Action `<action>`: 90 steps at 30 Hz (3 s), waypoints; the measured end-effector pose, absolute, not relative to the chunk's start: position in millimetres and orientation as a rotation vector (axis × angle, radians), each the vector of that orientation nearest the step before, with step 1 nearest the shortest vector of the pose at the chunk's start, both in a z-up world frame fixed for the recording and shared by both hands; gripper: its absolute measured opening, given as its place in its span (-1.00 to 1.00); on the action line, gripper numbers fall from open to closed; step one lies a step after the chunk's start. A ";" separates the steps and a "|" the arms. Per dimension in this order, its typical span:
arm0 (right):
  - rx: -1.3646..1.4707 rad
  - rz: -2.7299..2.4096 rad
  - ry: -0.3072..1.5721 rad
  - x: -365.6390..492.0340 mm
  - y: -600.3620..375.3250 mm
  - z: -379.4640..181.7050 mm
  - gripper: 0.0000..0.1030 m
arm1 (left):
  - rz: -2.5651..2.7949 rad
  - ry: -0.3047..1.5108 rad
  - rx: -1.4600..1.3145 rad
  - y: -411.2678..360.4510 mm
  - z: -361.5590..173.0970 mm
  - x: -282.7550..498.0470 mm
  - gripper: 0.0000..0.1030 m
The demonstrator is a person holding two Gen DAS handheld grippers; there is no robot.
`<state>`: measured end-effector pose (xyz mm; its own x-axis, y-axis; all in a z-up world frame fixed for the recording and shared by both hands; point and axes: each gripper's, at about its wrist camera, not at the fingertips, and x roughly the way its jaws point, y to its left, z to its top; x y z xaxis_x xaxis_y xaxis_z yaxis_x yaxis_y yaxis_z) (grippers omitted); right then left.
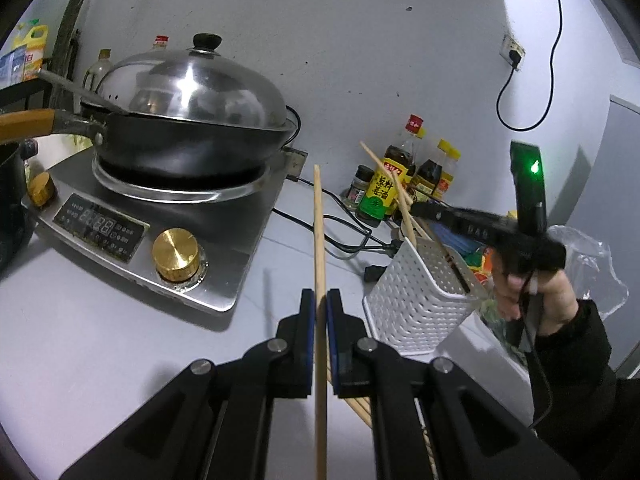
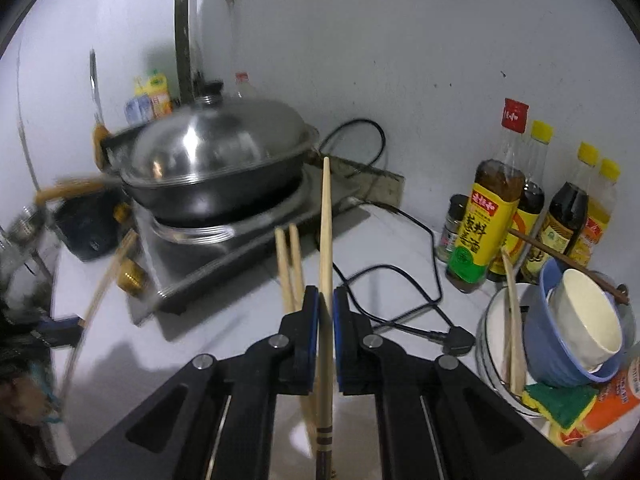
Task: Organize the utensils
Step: 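Carry the upright chopstick with the right tool over the white holder, then lower the held chopstick into the white holder and open the left tool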
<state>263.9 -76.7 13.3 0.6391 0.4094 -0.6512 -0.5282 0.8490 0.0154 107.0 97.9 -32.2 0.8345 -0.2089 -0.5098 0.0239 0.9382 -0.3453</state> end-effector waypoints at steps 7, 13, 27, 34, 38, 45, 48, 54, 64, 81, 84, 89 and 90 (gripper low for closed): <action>-0.199 0.535 0.738 253.5 -79.5 -7.1 -0.87 | -0.129 0.590 -0.340 96.9 -35.0 110.7 -0.90; -0.189 0.526 0.775 239.7 -94.6 -15.2 -0.80 | -0.142 0.589 -0.324 85.2 -31.8 108.9 -0.90; -0.156 0.485 0.735 196.3 -140.3 -3.6 -0.13 | -0.170 0.597 -0.279 48.8 -19.9 106.6 -0.90; -0.088 0.451 0.712 175.1 -173.0 3.8 0.10 | -0.188 0.595 -0.258 27.1 -8.2 115.9 -0.90; -0.048 0.434 0.696 166.5 -189.5 5.4 0.11 | -0.204 0.583 -0.253 13.9 0.3 126.8 -0.90; -0.005 0.425 0.679 162.4 -204.5 3.3 0.13 | -0.222 0.556 -0.293 -2.6 16.7 157.1 -0.90; 0.011 0.429 0.670 163.4 -210.5 2.3 0.13 | -0.212 0.544 -0.309 -9.9 22.5 172.1 -0.90; 0.051 0.436 0.659 166.5 -220.0 -1.5 0.24 | -0.151 0.475 -0.342 -24.2 38.2 198.0 -0.90; 0.113 0.438 0.645 177.8 -235.6 -18.5 0.25 | -0.036 0.416 -0.406 -41.6 39.8 258.7 -0.90; 0.132 0.438 0.644 182.8 -246.3 -33.2 0.25 | 0.063 0.467 -0.403 -59.8 -4.8 282.2 -0.90; 0.138 0.435 0.640 181.9 -247.6 -32.4 0.25 | 0.062 0.473 -0.385 -59.5 -5.7 280.9 -0.90; 0.143 0.443 0.635 180.1 -246.4 -31.3 0.25 | 0.069 0.486 -0.385 -56.0 -7.0 279.3 -0.90; 0.141 0.444 0.635 179.7 -246.1 -31.3 0.25 | 0.073 0.491 -0.386 -55.7 -7.5 279.6 -0.90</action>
<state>179.7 -246.1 -31.3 0.7151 0.4416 -0.5418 -0.3566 0.8972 0.2605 279.6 -55.7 -7.5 0.8809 -0.0230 -0.4727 -0.1604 0.9252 -0.3439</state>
